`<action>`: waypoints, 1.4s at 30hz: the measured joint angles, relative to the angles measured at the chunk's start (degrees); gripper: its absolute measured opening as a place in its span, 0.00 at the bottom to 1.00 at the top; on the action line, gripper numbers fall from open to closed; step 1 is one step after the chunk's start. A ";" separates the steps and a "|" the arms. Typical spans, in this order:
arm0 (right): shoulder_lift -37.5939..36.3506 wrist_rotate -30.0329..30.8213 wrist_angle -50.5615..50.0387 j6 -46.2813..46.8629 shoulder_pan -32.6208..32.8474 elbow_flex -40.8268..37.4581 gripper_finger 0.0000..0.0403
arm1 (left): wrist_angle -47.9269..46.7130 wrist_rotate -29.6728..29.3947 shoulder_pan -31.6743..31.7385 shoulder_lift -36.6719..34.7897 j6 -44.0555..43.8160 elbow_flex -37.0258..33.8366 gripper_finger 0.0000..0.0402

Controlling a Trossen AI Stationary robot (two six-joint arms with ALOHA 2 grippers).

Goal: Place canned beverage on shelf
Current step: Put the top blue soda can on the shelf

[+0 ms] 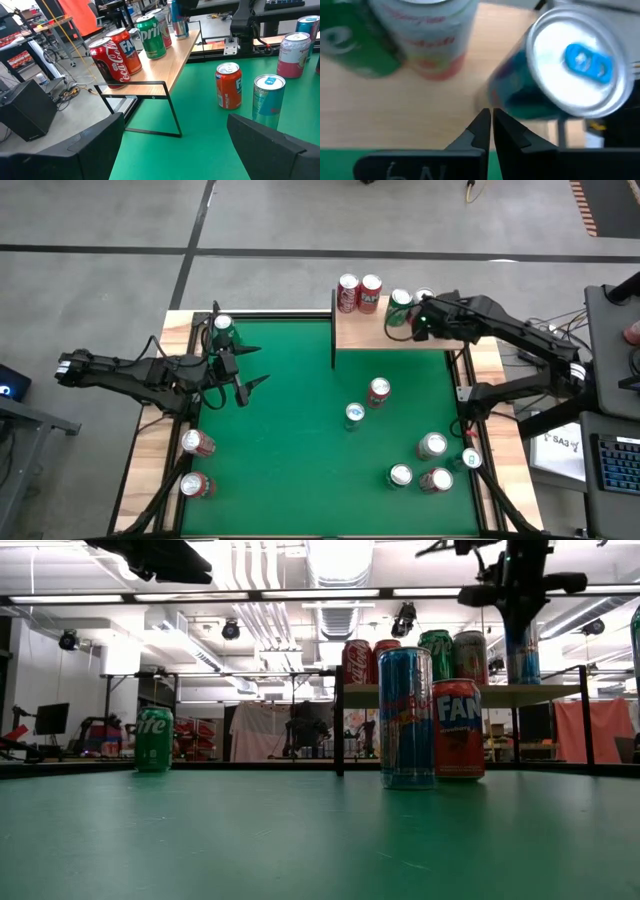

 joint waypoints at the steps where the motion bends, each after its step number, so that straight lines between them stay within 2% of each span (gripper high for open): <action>1: 0.42 0.97 -0.59 -0.01 -0.33 0.00 0.03 | -0.02 0.00 0.01 0.00 0.00 0.00 0.84; 7: 2.23 5.15 -2.18 -2.20 -2.41 -0.04 0.03 | -0.09 -0.23 0.00 0.00 0.02 0.00 0.84; 11: 2.74 5.22 -2.03 -2.62 -2.67 -0.04 0.03 | -0.09 -0.24 0.02 0.00 0.02 0.00 0.84; 13: 2.75 3.95 -2.02 -2.62 -2.67 -0.05 0.03 | -0.09 -0.24 0.00 0.00 0.02 0.00 0.84; 17: 2.59 -3.85 -3.12 -3.09 -2.67 -0.04 0.03 | -0.09 -0.20 0.00 0.00 0.00 0.00 0.84; 19: 2.60 -5.49 -5.84 -3.16 -2.65 -0.04 0.03 | -0.09 -0.20 0.01 0.00 0.01 0.00 0.84; 30: 3.18 4.20 -6.98 -4.94 -5.29 0.26 0.03 | -0.07 -0.14 0.01 0.02 -0.09 0.00 0.84; 42: 3.29 7.06 -6.14 -6.56 -6.30 0.26 0.03 | -0.07 0.12 0.02 0.02 -0.15 0.00 0.84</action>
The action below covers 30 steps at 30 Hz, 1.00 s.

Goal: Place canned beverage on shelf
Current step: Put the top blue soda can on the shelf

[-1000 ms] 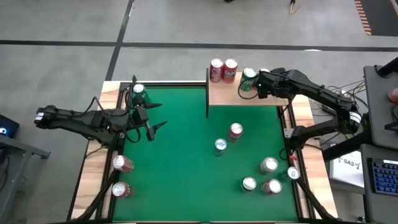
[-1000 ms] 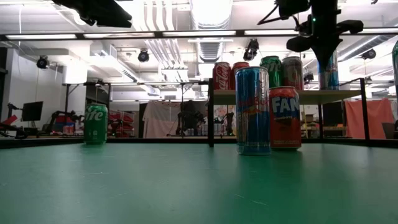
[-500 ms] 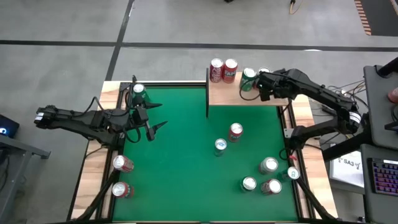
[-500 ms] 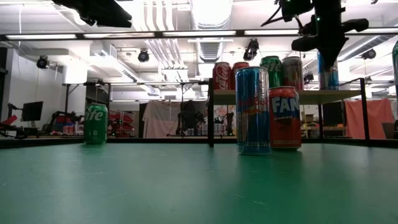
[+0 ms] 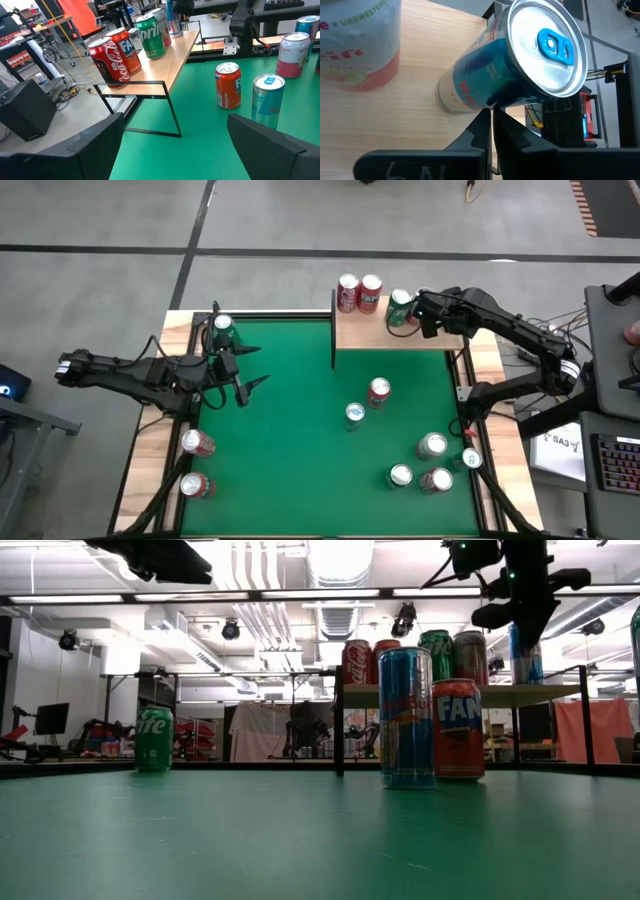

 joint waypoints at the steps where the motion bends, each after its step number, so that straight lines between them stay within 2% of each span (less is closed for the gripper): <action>1: 0.00 -0.04 0.00 0.00 0.00 0.00 0.03 | 0.00 -0.01 0.00 0.00 0.00 0.00 0.84; 13: 0.11 2.23 3.05 -3.40 0.00 -0.02 0.03 | 0.19 -0.05 -0.02 0.00 -0.02 0.00 0.84; 15: 0.11 0.63 3.01 -3.47 -0.02 0.38 0.03 | 0.26 -0.05 -0.02 0.00 -0.02 0.00 0.84; 17: 0.06 -2.88 2.49 -3.15 0.00 1.67 0.03 | 0.28 -0.07 -0.01 0.00 -0.02 0.00 0.84; 20: -0.74 -4.59 2.45 -2.89 1.18 4.46 0.03 | 0.33 -0.07 0.00 0.00 -0.04 0.00 0.84; 23: -2.16 -4.31 3.03 -2.91 2.61 8.62 0.03 | 0.37 -0.07 0.00 0.00 -0.07 0.00 0.84; 26: -3.97 -1.47 4.14 -2.89 3.42 12.26 0.03 | 0.48 -0.09 0.00 0.00 -0.26 0.00 0.84; 30: -5.35 0.13 4.87 -2.92 2.31 13.93 0.03 | 0.55 -0.09 -0.01 0.00 -0.26 0.00 0.84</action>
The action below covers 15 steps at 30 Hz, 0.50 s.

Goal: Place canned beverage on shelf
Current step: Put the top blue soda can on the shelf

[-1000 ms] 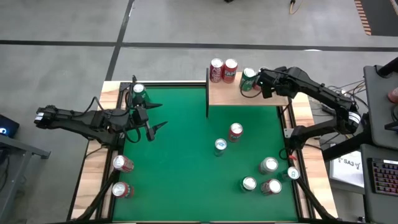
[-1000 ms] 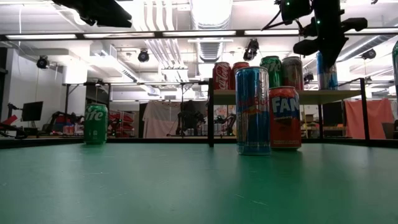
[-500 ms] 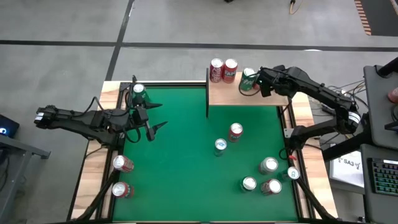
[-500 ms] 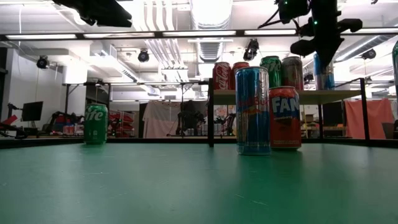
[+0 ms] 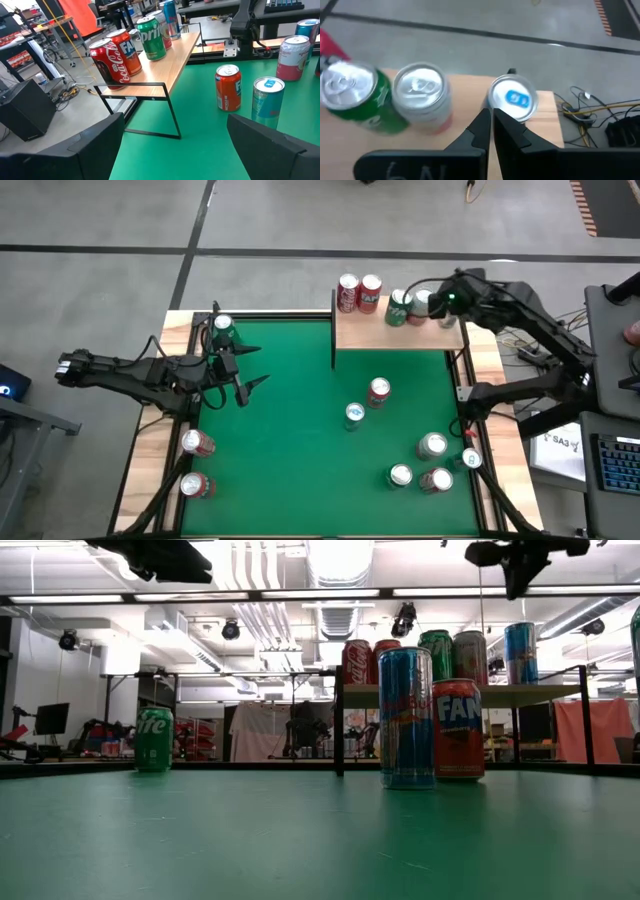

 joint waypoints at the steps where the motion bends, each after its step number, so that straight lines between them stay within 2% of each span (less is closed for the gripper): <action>1: -0.02 0.27 0.00 -0.02 -0.58 0.01 0.03 | 0.04 0.00 -0.01 0.00 0.00 0.00 0.84; 15: 5.13 2.40 0.19 -4.11 -6.82 -1.32 0.03 | -0.08 -0.02 0.01 0.00 -0.22 0.00 0.84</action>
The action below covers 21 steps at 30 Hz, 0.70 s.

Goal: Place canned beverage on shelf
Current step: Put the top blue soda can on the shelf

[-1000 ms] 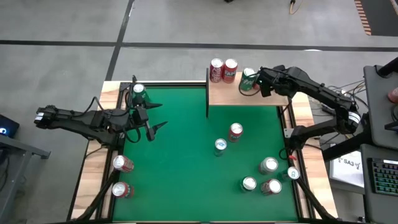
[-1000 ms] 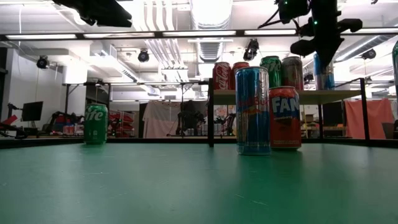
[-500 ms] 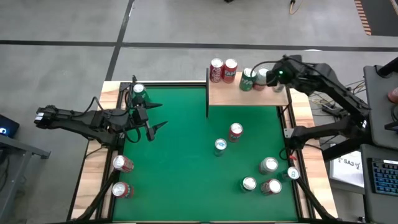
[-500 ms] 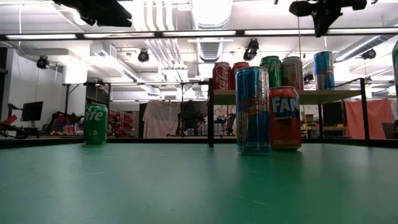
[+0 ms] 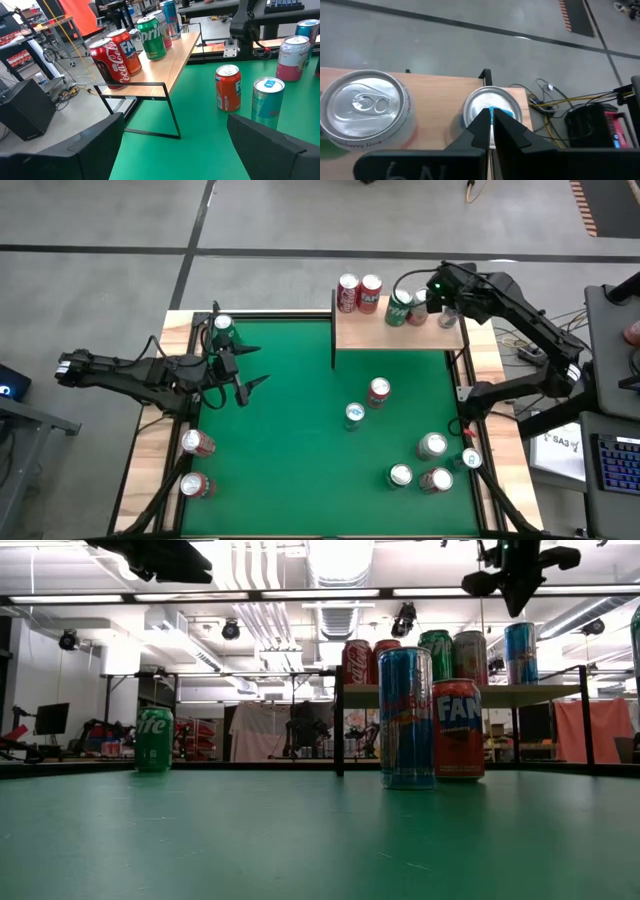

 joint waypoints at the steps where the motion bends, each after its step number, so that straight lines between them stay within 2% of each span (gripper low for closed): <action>1: 0.42 0.24 0.02 -0.31 -0.19 -0.02 0.03 | -0.06 0.00 -0.02 0.00 0.00 0.00 0.84; 13: 4.04 0.46 0.51 -3.43 -4.03 -0.04 0.03 | -0.06 0.15 -0.02 0.00 -0.44 0.00 0.84; 21: 4.82 0.54 0.98 -4.15 -4.12 -0.04 0.03 | -0.04 0.26 -0.02 0.00 -0.44 0.00 0.84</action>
